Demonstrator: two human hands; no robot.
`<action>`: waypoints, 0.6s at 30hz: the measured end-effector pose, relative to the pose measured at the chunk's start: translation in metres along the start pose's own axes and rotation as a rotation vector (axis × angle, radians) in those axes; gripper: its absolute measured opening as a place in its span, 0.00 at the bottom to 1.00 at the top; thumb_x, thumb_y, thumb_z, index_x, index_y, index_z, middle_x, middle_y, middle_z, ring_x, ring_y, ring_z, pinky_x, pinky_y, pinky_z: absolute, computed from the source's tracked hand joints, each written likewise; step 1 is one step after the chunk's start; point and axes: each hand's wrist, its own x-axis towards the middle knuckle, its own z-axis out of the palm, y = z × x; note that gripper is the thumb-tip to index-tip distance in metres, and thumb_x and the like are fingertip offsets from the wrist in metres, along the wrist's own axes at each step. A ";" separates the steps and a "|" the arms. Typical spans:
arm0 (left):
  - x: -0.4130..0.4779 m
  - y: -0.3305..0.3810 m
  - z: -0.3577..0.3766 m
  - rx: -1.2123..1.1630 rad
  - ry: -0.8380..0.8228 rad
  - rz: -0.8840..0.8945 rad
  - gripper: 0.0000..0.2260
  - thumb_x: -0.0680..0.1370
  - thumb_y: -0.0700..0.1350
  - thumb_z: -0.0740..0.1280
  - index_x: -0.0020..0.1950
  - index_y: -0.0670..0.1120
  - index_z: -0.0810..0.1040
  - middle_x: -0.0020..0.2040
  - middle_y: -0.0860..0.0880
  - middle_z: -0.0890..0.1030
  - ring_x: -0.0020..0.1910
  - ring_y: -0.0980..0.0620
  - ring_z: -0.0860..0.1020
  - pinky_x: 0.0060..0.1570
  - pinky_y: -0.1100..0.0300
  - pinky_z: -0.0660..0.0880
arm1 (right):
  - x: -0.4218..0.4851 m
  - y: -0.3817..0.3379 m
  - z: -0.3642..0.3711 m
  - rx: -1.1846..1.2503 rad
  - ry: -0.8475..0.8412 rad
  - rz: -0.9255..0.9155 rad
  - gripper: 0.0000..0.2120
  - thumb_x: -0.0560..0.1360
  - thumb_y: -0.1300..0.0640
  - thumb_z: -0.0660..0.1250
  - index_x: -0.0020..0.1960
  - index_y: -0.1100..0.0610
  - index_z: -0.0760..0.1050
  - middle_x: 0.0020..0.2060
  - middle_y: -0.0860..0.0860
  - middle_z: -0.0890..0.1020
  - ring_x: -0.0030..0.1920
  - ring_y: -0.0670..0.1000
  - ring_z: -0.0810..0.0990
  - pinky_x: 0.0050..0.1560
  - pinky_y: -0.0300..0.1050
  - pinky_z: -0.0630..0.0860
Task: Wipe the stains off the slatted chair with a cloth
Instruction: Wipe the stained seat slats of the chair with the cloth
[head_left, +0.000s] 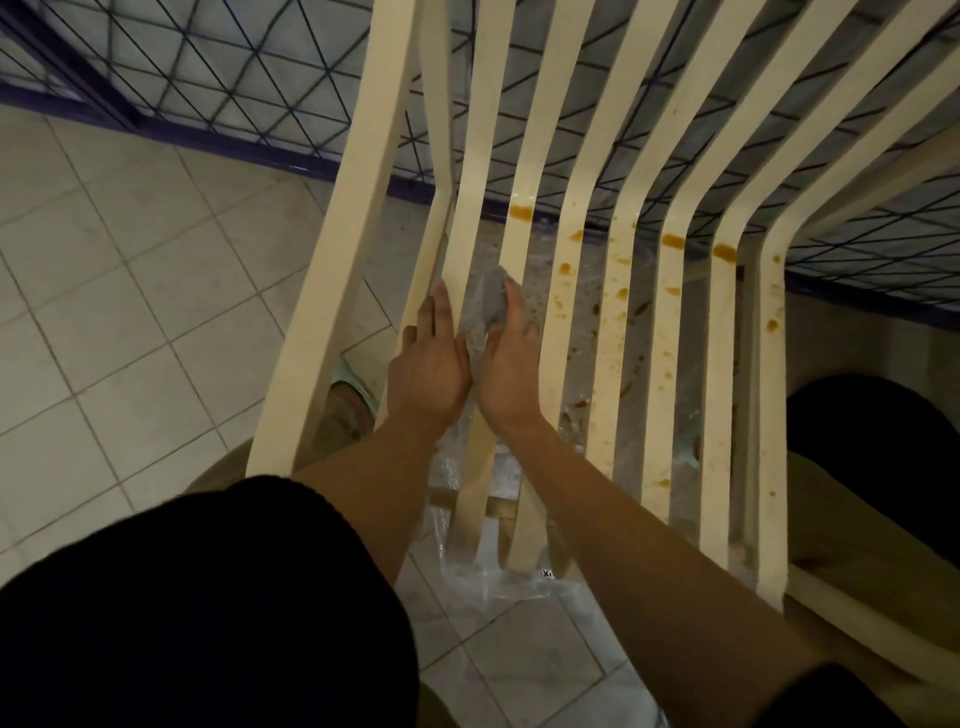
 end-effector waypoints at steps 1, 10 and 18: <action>0.001 0.000 0.000 0.006 0.000 -0.001 0.27 0.84 0.51 0.49 0.80 0.46 0.41 0.78 0.45 0.56 0.70 0.39 0.66 0.54 0.44 0.74 | -0.010 0.004 0.001 -0.003 0.001 -0.009 0.24 0.83 0.57 0.54 0.78 0.51 0.54 0.66 0.59 0.69 0.56 0.51 0.72 0.60 0.42 0.70; 0.000 0.000 0.000 -0.045 0.026 -0.003 0.27 0.84 0.52 0.49 0.80 0.50 0.41 0.76 0.46 0.60 0.66 0.40 0.70 0.52 0.44 0.74 | -0.082 0.015 0.005 0.122 -0.027 0.096 0.27 0.81 0.64 0.55 0.78 0.48 0.57 0.69 0.58 0.67 0.65 0.54 0.70 0.68 0.53 0.69; 0.002 -0.002 0.003 -0.059 0.048 0.001 0.26 0.84 0.54 0.47 0.80 0.52 0.42 0.75 0.45 0.63 0.63 0.40 0.72 0.49 0.45 0.75 | -0.019 0.002 0.003 0.059 0.004 0.035 0.25 0.83 0.59 0.54 0.78 0.49 0.55 0.66 0.59 0.69 0.57 0.52 0.74 0.56 0.44 0.72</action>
